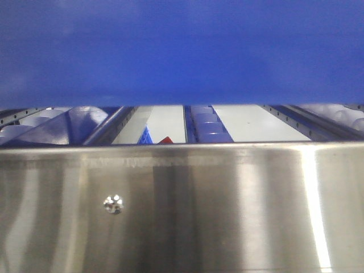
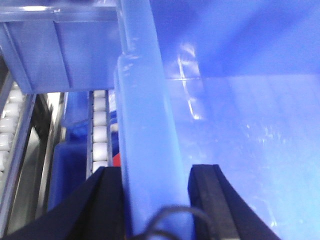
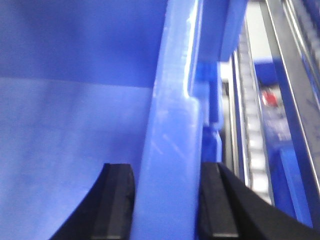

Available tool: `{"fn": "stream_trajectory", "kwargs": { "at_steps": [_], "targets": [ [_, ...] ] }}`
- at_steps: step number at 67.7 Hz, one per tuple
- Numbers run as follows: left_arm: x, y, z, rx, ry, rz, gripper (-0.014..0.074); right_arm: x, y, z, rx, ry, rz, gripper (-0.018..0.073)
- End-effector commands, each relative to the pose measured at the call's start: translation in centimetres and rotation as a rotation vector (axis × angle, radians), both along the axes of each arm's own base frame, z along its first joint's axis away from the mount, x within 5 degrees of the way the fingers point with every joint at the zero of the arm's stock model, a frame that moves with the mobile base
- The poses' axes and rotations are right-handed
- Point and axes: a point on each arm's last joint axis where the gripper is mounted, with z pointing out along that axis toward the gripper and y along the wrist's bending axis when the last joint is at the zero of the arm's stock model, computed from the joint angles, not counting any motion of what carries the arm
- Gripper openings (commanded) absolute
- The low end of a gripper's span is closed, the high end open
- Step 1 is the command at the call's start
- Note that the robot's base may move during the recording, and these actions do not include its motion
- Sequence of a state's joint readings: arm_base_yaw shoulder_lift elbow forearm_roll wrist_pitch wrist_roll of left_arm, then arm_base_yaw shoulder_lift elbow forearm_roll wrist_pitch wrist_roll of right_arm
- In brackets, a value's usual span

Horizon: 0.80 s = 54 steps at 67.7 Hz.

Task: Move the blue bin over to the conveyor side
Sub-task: 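Lift the blue bin clear of the shelf with both grippers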

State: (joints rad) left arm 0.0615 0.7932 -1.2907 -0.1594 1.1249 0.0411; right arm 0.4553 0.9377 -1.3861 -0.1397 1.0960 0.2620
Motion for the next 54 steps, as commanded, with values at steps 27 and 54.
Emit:
{"fn": "stream_trajectory", "kwargs": {
  "at_steps": [27, 54],
  "targets": [
    [-1.6, 0.2, 3.0, 0.025, -0.322, 0.032, -0.0020, -0.7, -1.1, 3.6, -0.005, -0.369, -0.006, -0.0088],
    [-1.6, 0.1, 2.8, 0.023, -0.301, 0.028, -0.0020, -0.7, -1.1, 3.6, -0.005, -0.369, -0.006, -0.0088]
  ]
}}
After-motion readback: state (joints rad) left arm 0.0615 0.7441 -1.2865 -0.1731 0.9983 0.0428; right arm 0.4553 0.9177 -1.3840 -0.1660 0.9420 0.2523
